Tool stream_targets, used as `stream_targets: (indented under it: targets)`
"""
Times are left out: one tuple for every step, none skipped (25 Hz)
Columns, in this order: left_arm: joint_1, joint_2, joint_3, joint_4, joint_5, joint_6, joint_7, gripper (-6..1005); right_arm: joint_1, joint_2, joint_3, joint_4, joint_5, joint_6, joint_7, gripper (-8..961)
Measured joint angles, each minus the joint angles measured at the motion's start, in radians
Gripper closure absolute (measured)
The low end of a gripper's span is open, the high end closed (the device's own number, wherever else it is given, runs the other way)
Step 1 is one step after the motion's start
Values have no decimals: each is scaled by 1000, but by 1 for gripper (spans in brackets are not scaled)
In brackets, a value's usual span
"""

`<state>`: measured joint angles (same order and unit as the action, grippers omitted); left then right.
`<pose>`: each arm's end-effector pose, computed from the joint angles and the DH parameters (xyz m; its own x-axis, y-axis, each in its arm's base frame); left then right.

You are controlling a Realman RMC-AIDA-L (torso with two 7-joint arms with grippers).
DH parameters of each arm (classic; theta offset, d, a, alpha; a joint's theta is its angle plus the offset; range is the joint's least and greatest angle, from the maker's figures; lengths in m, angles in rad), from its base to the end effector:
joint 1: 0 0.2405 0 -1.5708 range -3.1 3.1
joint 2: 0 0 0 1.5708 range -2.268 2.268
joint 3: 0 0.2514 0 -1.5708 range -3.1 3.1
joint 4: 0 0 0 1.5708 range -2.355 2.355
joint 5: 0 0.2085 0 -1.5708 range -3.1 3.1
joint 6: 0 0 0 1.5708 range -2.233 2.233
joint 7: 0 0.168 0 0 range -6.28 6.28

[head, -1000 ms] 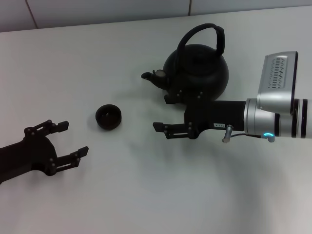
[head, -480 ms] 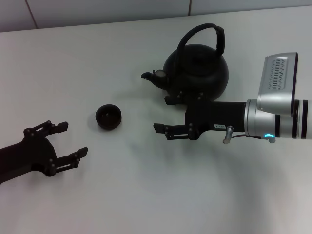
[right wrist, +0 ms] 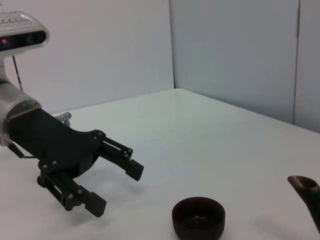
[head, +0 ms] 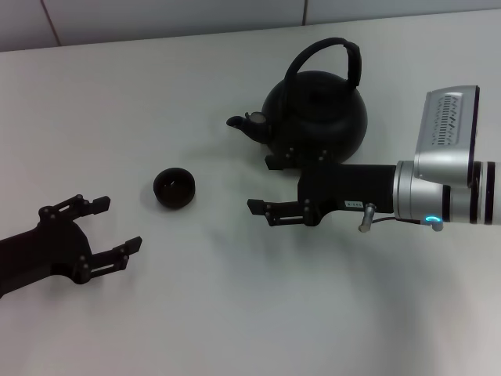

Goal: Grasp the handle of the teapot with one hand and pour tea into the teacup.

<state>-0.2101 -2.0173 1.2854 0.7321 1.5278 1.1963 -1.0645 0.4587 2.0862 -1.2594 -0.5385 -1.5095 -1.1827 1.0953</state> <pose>-0.3074 0.2925 -0.0409 0.9093 0.1935 0.3684 0.3418 -0.8522 -0.3962 0.2459 0.3313 -0.0853 0.8674 -0.1999 -0.4558 -0.3511 -0.8948 -0.2758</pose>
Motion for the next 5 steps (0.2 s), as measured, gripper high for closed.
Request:
stream_targets:
  targets:
    - [0, 0, 0, 0, 0, 0, 0, 177, 0, 0, 0, 0, 0, 0, 0, 135]
    - [0, -1, 0, 1, 0, 0, 0, 177, 0, 0, 0, 0, 0, 0, 0, 135]
    - [0, -1, 0, 2, 0, 0, 0, 177, 0, 0, 0, 0, 0, 0, 0, 135]
    - [0, -1, 0, 2, 0, 0, 0, 177, 0, 0, 0, 0, 0, 0, 0, 135]
    - [0, -1, 0, 1, 0, 0, 0, 177, 0, 0, 0, 0, 0, 0, 0, 135]
